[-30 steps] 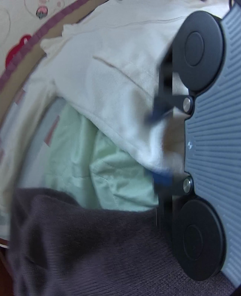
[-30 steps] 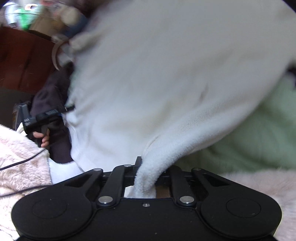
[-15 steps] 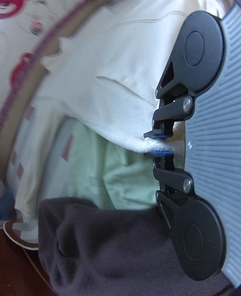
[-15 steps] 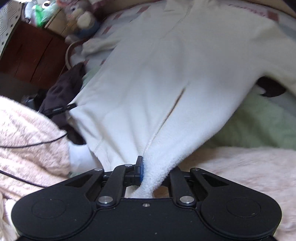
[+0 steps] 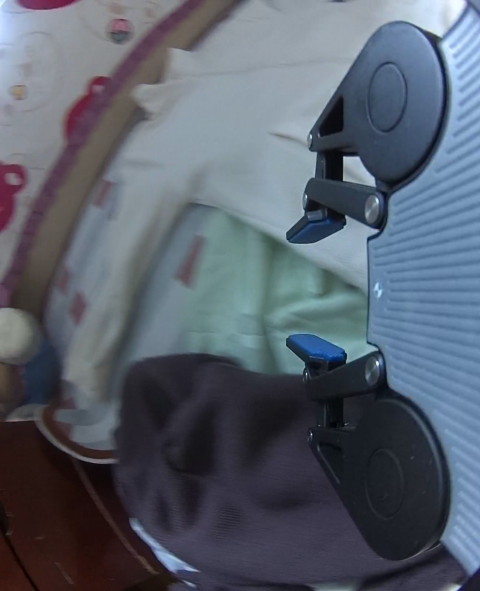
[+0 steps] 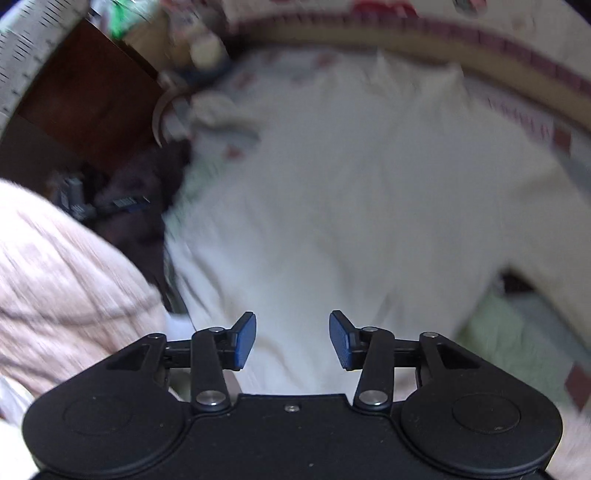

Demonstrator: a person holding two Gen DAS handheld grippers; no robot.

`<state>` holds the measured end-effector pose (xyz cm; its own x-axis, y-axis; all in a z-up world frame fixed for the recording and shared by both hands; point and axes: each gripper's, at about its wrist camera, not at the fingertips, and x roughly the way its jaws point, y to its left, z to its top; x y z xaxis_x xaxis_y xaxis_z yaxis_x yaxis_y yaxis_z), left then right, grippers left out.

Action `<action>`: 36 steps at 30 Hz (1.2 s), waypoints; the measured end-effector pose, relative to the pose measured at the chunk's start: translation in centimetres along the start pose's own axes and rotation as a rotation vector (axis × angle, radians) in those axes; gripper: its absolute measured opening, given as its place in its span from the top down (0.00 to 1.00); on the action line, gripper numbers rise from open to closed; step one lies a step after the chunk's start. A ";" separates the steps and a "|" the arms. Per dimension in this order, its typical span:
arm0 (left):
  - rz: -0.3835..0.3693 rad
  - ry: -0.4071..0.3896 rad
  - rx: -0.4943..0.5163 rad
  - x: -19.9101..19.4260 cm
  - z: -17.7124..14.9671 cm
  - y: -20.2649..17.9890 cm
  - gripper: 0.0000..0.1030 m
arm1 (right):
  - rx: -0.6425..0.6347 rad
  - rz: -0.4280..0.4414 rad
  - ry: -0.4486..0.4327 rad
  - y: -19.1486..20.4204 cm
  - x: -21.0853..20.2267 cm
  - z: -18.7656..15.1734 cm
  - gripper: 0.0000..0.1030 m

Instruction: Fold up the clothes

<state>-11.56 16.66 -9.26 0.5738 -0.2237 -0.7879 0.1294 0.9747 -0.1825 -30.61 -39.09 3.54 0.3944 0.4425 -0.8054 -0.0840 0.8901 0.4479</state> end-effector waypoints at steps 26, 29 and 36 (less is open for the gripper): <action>-0.021 -0.184 -0.520 23.4 15.5 6.7 0.46 | -0.558 -0.110 -0.223 6.8 33.4 20.7 0.71; -0.033 -0.205 -0.544 24.4 16.7 7.0 0.43 | -0.477 -0.082 -0.181 6.0 36.3 21.5 0.71; 0.072 -0.215 -0.528 26.1 19.4 5.5 0.96 | -0.409 -0.082 -0.156 4.4 39.4 20.7 0.67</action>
<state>19.86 16.28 -19.41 0.7249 -0.0971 -0.6819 -0.3057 0.8418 -0.4449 3.53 -20.04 -18.19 0.5459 0.3744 -0.7496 -0.3893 0.9055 0.1688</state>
